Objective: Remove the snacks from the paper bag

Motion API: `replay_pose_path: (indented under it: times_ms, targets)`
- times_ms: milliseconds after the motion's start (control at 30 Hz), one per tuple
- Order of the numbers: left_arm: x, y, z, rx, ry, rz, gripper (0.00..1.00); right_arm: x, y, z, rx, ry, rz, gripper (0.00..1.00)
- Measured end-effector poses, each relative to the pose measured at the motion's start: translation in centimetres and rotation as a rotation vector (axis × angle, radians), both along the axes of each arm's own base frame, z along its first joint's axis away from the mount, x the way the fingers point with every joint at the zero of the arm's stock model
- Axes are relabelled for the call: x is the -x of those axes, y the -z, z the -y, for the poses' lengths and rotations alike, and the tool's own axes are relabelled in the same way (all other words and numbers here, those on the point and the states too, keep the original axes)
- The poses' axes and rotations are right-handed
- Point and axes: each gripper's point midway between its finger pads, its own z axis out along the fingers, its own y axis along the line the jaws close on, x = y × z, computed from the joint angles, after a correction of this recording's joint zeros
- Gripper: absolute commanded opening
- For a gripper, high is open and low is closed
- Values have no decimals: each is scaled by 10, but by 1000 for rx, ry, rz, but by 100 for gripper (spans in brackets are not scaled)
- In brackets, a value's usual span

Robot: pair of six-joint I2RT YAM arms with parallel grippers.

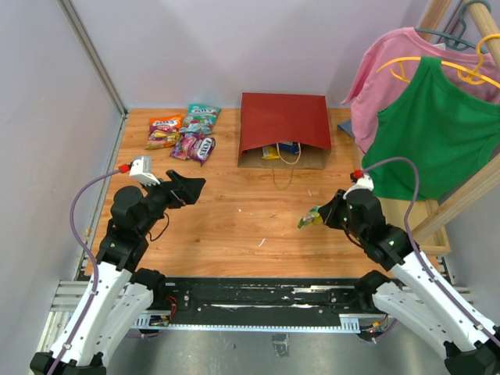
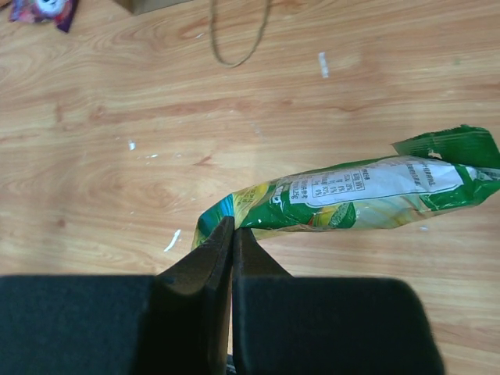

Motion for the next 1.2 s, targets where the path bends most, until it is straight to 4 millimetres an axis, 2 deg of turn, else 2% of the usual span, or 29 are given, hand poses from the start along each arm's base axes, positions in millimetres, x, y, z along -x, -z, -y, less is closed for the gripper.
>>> replay_pose_path:
  times_ms: [200,333,500,667,767,867,1067,1133,1200]
  targets:
    - [0,0,0,0,0,0,100,-3,1,31,119,113,10,1]
    - [0,0,0,-1,0,-1,100,-9,0,44,200,162,3,1]
    - [0,0,0,-1,0,-2,100,-11,5,46,235,165,-11,1]
    - [-1,1,-1,1,-10,-5,100,-16,7,30,224,111,-8,1]
    - [-4,6,-6,0,-42,-26,100,-13,11,5,267,20,-20,1]
    - [-8,16,-12,-7,-86,-74,100,-12,4,-29,322,-81,6,1]
    - [-10,26,-36,-11,-194,-118,100,-22,-35,-116,408,-249,126,1]
    - [-9,25,-43,-21,-227,-120,100,-27,-38,-145,441,-293,151,1]
    - [-7,21,-50,-34,-258,-114,100,-32,-32,-174,499,-354,158,1]
